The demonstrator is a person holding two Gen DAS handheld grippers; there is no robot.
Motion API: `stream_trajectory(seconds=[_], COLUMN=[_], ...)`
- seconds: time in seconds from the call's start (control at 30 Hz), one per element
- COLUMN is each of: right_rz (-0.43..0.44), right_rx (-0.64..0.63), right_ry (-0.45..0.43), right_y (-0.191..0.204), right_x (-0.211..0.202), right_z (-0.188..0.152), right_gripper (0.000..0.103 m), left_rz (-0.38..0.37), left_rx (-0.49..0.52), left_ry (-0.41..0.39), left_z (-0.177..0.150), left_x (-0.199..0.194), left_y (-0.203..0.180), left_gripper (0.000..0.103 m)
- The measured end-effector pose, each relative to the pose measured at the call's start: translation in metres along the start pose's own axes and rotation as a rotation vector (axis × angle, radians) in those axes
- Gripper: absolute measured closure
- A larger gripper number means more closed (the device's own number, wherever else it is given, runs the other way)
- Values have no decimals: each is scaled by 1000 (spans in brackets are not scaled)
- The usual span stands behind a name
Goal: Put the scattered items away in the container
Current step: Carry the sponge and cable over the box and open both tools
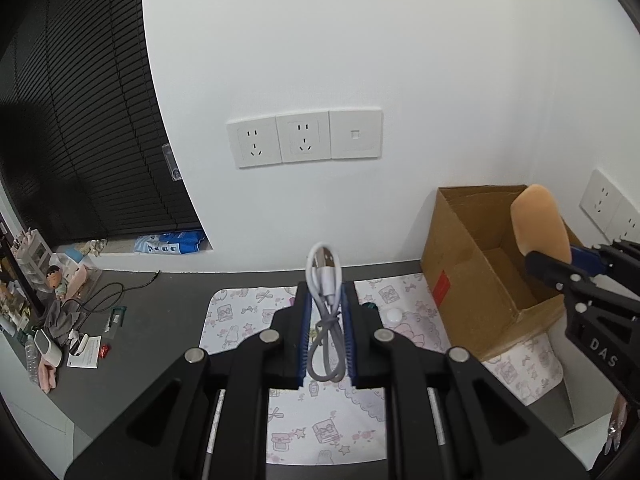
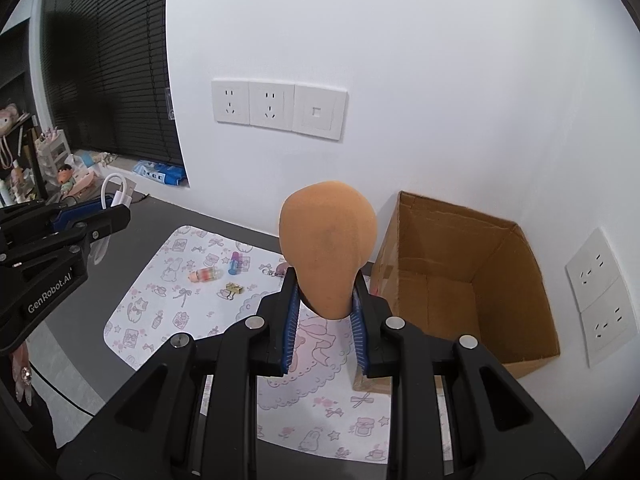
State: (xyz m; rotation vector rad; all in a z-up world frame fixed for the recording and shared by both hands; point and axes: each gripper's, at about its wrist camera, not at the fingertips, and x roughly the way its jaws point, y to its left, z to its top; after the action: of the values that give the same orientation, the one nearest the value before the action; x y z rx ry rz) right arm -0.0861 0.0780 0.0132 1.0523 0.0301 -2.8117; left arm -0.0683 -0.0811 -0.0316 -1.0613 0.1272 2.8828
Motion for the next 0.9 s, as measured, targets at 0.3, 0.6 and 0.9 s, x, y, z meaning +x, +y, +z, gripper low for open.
stream_trajectory(seconds=[0.3,0.6,0.9], right_rz=[-11,-86,-182], right_rx=[19,104,202], right_ry=[-1,28,71], right_y=[-44,-112,-181], right_x=[2,11,21], right_z=[-5,-20,-43], right_gripper=[78,78,78], left_rz=[-25,-119,-229], left_rx=[25,117,214], left_ry=[18,53,91], left_z=[11,24,33], left_x=[17,51,86], left_y=[-49,-119,-194], left_gripper=[88,88,88])
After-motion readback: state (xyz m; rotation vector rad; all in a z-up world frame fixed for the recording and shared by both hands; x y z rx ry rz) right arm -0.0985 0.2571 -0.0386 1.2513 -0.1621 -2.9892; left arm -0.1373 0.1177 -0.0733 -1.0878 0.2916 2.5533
